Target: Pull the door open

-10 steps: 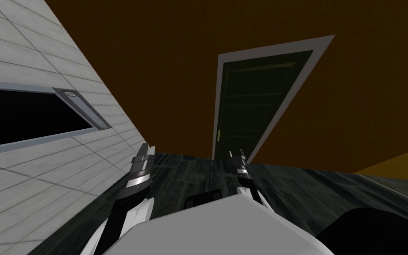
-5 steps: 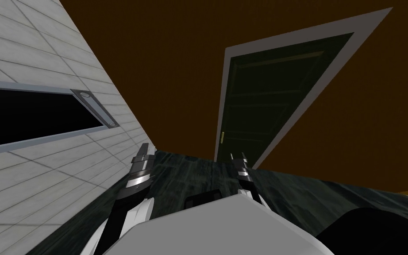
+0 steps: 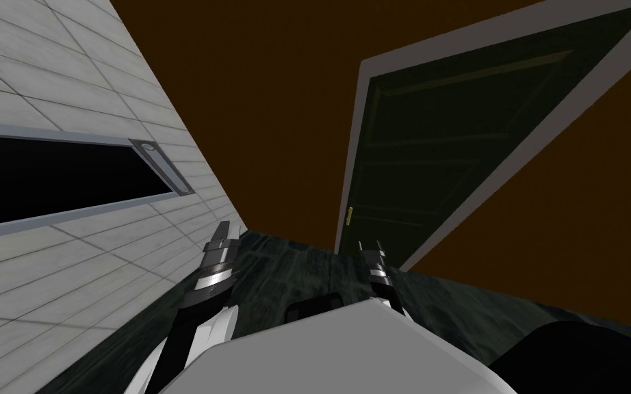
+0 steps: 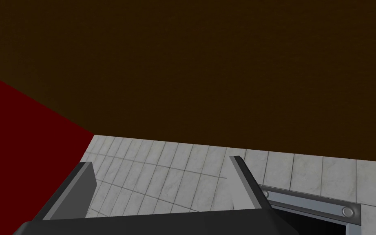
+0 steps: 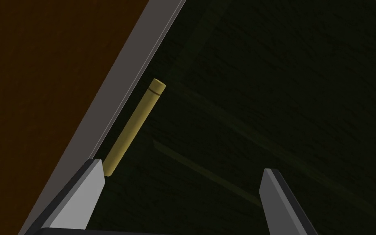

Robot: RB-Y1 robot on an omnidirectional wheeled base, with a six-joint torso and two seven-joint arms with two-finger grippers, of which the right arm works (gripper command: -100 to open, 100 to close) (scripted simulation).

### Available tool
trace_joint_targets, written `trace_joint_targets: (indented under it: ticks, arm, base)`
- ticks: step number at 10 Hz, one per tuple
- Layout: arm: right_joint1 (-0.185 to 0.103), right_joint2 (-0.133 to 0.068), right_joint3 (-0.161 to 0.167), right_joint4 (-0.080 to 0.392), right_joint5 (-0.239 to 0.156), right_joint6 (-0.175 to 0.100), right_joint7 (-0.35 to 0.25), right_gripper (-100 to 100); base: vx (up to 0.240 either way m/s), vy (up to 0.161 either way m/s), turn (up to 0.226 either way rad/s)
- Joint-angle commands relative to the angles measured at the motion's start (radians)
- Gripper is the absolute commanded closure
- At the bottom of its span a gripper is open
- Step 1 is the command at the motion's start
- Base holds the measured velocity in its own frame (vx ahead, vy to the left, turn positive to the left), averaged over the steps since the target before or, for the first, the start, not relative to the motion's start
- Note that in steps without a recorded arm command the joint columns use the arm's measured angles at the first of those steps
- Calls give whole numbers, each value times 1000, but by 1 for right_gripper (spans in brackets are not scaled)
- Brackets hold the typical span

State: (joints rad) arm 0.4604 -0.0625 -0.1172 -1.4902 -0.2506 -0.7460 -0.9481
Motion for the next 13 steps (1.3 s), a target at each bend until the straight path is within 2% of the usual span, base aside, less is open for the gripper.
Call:
trace_joint_targets:
  ticks: [1, 13]
  arm:
    - [-3, 4, -6, 29, -14, -5, -39, -100]
    - [-22, 41, -42, 215, -99, -49, -274, -100]
  base:
    - [85, -33, 130]
    - [92, -44, 99]
